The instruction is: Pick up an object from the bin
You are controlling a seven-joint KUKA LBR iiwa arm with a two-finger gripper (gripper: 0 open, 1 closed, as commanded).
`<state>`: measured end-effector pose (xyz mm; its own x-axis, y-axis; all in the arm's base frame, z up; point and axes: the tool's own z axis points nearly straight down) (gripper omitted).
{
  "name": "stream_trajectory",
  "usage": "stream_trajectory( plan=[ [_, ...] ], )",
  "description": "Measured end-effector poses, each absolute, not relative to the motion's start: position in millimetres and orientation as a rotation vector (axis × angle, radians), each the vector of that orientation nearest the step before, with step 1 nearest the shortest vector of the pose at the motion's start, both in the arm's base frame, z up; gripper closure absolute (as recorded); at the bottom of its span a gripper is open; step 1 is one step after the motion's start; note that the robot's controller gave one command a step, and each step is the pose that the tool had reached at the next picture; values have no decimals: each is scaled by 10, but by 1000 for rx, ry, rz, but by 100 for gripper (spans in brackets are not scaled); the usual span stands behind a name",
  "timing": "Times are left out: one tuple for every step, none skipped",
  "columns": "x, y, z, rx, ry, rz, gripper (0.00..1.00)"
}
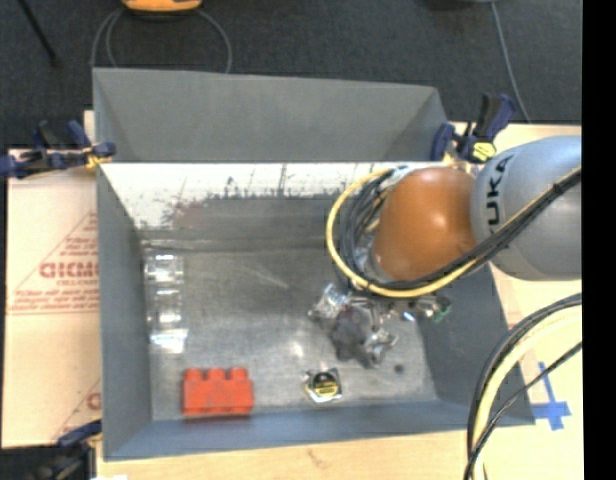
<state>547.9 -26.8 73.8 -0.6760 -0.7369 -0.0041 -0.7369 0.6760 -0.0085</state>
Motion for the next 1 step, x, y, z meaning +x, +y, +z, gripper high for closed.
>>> stream_trajectory(
  plan=[
    [5494, -248, 754, -1257, 2864, -7, 100]
  ],
)
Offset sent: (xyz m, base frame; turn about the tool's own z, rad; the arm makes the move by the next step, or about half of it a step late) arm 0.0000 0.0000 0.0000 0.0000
